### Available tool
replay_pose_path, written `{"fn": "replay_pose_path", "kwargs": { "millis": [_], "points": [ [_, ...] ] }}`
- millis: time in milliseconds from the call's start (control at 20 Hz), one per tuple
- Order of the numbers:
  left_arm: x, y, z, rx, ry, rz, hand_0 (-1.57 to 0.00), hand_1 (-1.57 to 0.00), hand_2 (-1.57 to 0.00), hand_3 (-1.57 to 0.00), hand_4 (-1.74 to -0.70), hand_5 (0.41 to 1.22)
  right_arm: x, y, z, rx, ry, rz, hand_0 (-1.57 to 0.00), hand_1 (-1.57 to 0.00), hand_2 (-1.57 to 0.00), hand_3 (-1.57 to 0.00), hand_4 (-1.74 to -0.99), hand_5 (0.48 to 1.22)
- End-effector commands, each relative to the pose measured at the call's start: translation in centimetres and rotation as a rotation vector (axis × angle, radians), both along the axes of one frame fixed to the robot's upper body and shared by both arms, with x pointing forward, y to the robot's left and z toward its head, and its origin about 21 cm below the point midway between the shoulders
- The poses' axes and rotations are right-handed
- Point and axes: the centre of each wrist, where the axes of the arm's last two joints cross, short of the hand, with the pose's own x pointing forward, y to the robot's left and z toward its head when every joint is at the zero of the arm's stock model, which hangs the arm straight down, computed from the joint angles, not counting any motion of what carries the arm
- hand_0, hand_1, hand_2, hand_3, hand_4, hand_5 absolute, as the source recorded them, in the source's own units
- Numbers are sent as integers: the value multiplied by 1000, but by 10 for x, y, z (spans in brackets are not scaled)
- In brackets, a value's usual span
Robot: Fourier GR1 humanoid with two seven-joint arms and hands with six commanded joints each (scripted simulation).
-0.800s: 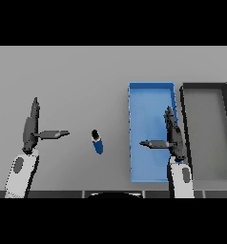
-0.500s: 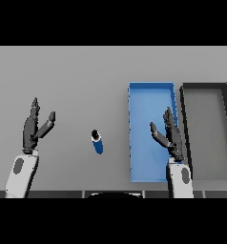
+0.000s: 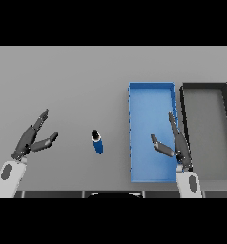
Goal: Pick up the blue pipe and place it into the blue bin.
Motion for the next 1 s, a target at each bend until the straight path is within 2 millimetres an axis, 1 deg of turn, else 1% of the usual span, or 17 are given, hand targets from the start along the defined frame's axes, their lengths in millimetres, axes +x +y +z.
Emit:
{"fn": "replay_pose_path", "kwargs": {
  "millis": [0, 50, 150, 200, 250, 300, 400, 450, 500, 550, 650, 700, 800, 900, 950],
  "points": [
    [-2, 2, 4, 10, 21, -26, 1, 1, 1, 1, -989, 573, 0, 2, 0, -15, -11, 5, 1, 1, 1, 1, -1181, 619],
    [-7, -1, 3, 29, 45, -67, 1, 1, 1, 1, -1007, 561, -1, 0, 1, -6, -12, 11, 1, 1, 1, 1, -1180, 617],
    [-12, -12, 6, 30, 67, -144, 1, 1, 1, 1, -1048, 535, -4, 1, -3, -1, -6, 17, 1, 1, 1, 1, -1176, 615],
    [-17, -20, 2, 29, 88, -180, 1, 1, 1, 1, -1071, 522, -2, 4, -1, -1, -6, 13, 1, 1, 1, 1, -1174, 616],
    [-23, -27, 0, 24, 112, -232, 1, 1, 1, 1, -1095, 510, -1, 6, -4, 0, 4, 13, 1, 1, 1, 1, -1173, 616],
    [-25, -38, -5, 33, 144, -258, 1, 1, 1, 1, -1113, 497, -1, 2, -3, -14, 0, 6, 1, 1, 1, 1, -1164, 617],
    [-28, -51, -6, 52, 148, -291, 1, 1, 1, 1, -1132, 475, 0, 1, -1, -1, -1, 6, 1, 1, 1, 1, -1182, 618],
    [-27, -58, -8, 64, 162, -304, 1, 1, 1, 1, -1137, 464, 2, 2, -1, 6, 13, 4, 1, 1, 1, 1, -1189, 619],
    [-28, -66, -11, 64, 163, -321, 1, 1, 1, 1, -1138, 455, -1, 6, -1, 9, 6, 6, 1, 1, 1, 1, -1195, 617],
    [-30, -74, -15, 56, 176, -338, 1, 1, 1, 1, -1139, 450, -2, 5, -1, 11, 5, 7, 1, 1, 1, 1, -1197, 615],
    [-26, -86, -22, 42, 180, -346, 1, 1, 1, 1, -1146, 451, -3, 3, -3, 11, 3, 13, 1, 1, 1, 1, -1213, 625],
    [-25, -92, -23, 30, 168, -359, 1, 1, 1, 1, -1147, 452, -3, 5, -1, 17, 4, 16, 1, 1, 1, 1, -1218, 627],
    [-20, -109, -28, 17, 148, -375, 1, 1, 1, 1, -1154, 459, -2, 3, 3, 16, 9, 7, 1, 1, 1, 1, -1214, 624],
    [-15, -117, -33, 2, 154, -361, 1, 1, 1, 1, -1152, 460, -2, 1, 3, 5, 22, -4, 1, 1, 1, 1, -1201, 620],
    [-11, -125, -37, -7, 158, -362, 1, 1, 1, 1, -1150, 460, -4, 2, 1, 12, 20, -2, 1, 1, 1, 1, -1202, 621]
  ]
}}
